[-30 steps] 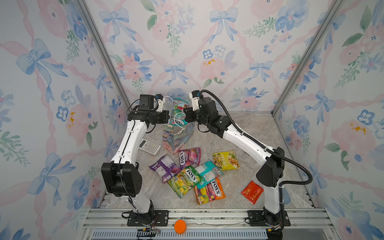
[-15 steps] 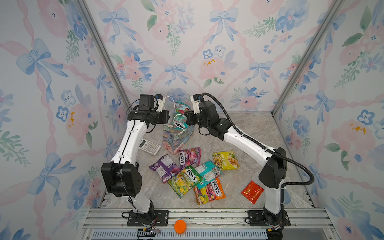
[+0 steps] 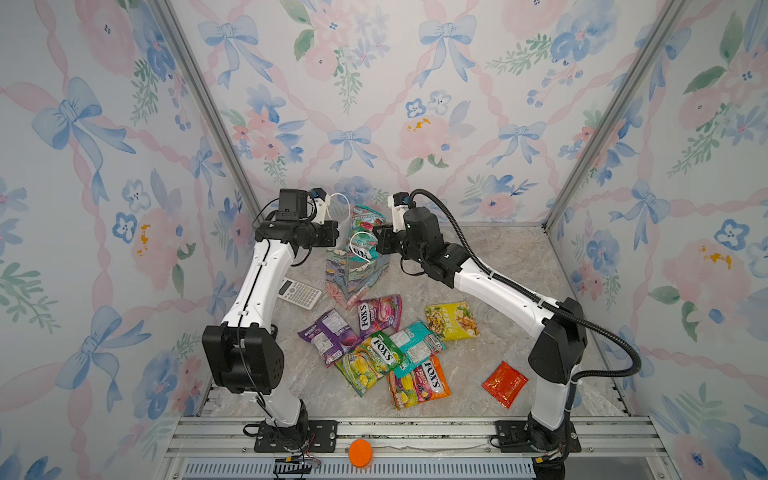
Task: Place the snacks into the paper bag
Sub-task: 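Release the teal bag and move the right gripper to the orange Fox's bag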
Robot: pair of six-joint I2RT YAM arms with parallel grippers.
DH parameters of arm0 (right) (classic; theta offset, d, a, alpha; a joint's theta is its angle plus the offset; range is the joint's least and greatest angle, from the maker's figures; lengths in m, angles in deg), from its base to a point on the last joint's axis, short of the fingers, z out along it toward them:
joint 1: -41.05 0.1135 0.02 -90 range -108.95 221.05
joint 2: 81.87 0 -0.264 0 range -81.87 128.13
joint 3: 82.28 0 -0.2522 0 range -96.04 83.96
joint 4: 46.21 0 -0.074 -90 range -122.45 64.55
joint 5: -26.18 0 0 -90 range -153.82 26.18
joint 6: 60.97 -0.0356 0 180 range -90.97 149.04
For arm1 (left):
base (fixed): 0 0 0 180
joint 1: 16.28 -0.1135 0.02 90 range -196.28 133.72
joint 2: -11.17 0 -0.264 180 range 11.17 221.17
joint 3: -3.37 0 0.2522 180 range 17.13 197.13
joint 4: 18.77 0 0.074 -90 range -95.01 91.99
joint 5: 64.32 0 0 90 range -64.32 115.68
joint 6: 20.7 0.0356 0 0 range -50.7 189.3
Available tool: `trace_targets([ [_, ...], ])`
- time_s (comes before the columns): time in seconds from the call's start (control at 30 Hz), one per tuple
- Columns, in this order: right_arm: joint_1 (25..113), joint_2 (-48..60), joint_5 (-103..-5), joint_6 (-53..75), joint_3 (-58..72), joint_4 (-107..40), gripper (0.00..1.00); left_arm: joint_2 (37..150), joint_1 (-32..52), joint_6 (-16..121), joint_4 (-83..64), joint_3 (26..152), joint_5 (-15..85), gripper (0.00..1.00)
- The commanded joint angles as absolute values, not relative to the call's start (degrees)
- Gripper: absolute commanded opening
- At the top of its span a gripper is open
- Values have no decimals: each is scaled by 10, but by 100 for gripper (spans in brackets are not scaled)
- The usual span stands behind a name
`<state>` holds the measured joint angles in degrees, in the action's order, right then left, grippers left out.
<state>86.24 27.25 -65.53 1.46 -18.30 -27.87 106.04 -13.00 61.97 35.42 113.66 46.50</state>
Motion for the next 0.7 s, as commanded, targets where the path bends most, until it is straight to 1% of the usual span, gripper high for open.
trace_targets([
  [0.0, 868, 247, -649, -9, -170, -324, 0, 1057, -135, 613, 366, 1129, 462, 0],
  [0.2, 869, 243, -649, -17, -155, -330, 0, 1057, -136, 614, 366, 1129, 462, 0],
  [0.23, 870, 244, -650, -17, -155, -329, 3, 1057, -135, 614, 366, 1128, 462, 0],
  [0.27, 869, 245, -650, -17, -158, -326, 7, 1058, -136, 613, 366, 1129, 462, 0],
  [0.3, 870, 247, -649, -16, -162, -323, 15, 1058, -135, 614, 367, 1129, 463, 0],
  [0.37, 869, 249, -645, -11, -171, -313, 39, 1058, -136, 613, 366, 1128, 463, 0],
  [0.43, 869, 249, -645, -3, -180, -305, 57, 1058, -135, 614, 366, 1128, 463, 0],
  [0.53, 865, 246, -649, 6, -192, -296, 76, 1057, -136, 615, 366, 1128, 461, 0],
  [0.67, 858, 244, -644, 19, -214, -278, 90, 1058, -136, 615, 367, 1128, 460, 0],
])
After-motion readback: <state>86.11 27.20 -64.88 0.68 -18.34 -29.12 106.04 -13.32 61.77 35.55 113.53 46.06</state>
